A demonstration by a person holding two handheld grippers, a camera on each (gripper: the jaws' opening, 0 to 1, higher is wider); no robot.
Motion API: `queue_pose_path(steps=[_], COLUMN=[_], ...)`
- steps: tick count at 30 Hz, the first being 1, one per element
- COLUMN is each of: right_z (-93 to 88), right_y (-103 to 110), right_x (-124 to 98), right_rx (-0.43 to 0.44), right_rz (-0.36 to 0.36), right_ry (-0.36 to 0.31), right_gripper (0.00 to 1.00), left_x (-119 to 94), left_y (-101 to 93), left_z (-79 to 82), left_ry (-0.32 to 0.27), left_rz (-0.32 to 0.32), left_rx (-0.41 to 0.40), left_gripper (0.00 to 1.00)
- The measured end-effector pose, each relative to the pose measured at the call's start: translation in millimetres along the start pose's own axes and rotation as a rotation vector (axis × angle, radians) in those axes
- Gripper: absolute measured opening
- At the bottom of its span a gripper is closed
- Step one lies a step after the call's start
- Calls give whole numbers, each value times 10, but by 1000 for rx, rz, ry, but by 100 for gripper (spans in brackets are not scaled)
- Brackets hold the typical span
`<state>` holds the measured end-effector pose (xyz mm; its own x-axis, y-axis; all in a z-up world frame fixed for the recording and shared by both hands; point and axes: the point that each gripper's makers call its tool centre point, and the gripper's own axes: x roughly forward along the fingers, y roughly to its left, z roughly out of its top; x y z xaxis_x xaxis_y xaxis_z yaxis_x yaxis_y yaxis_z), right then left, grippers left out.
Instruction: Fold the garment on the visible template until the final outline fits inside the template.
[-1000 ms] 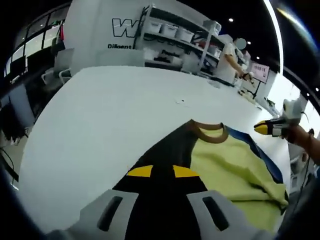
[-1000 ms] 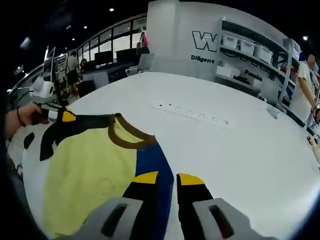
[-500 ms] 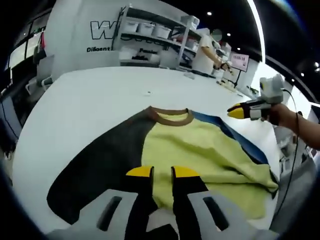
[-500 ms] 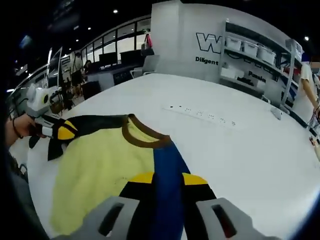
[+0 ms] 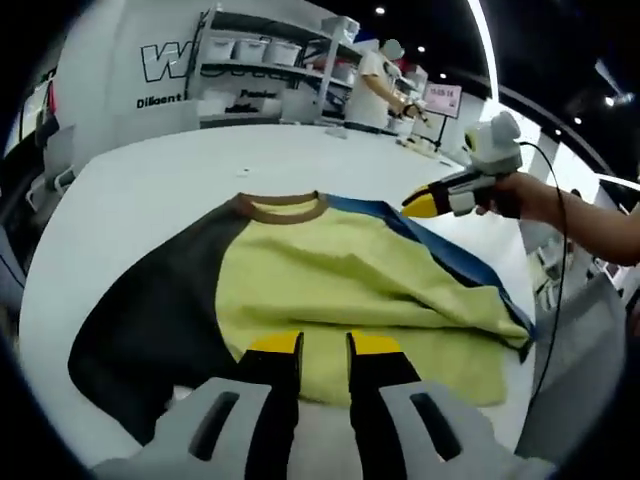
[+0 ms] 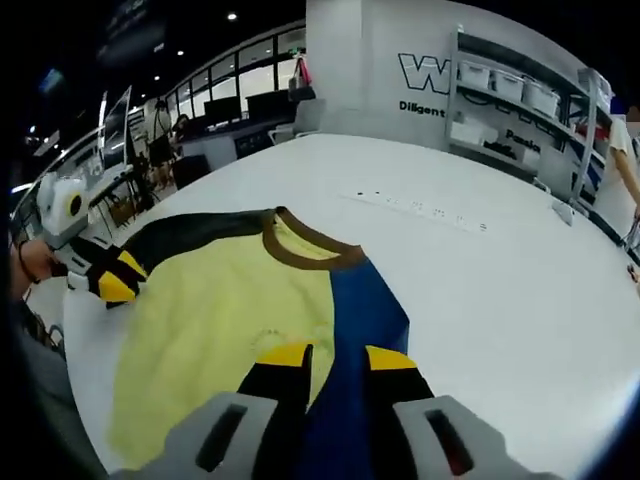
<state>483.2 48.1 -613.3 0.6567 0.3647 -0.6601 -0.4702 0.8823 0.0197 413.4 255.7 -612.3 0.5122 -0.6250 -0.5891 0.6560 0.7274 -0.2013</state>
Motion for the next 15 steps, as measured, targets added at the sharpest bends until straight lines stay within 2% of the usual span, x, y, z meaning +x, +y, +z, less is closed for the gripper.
queue_pose_path(steps=[4, 6, 8, 11, 12, 15], right_z=[-50, -69, -80, -87, -112, -166], right_y=[31, 62, 57, 58, 74, 96], right_x=[-20, -43, -49, -54, -68, -57], right_rx=[5, 2, 0, 0, 1, 1], right_rz=[0, 9, 8, 8, 11, 14], right_ry=[0, 7, 9, 10, 11, 20], right_gripper=[14, 14, 14, 14, 14, 13], left_x=[-21, -54, -73, -79, -93, -123], left_y=[-68, -126, -220, -263, -383, -568], left_z=[-87, -97, -157, -185, -260, -327], left_ry=[22, -3, 3, 8, 24, 24], left_rz=[-8, -23, -49, -57, -81, -126], left_rx=[15, -1, -19, -12, 11, 40], left_gripper=[12, 13, 14, 16, 17, 17])
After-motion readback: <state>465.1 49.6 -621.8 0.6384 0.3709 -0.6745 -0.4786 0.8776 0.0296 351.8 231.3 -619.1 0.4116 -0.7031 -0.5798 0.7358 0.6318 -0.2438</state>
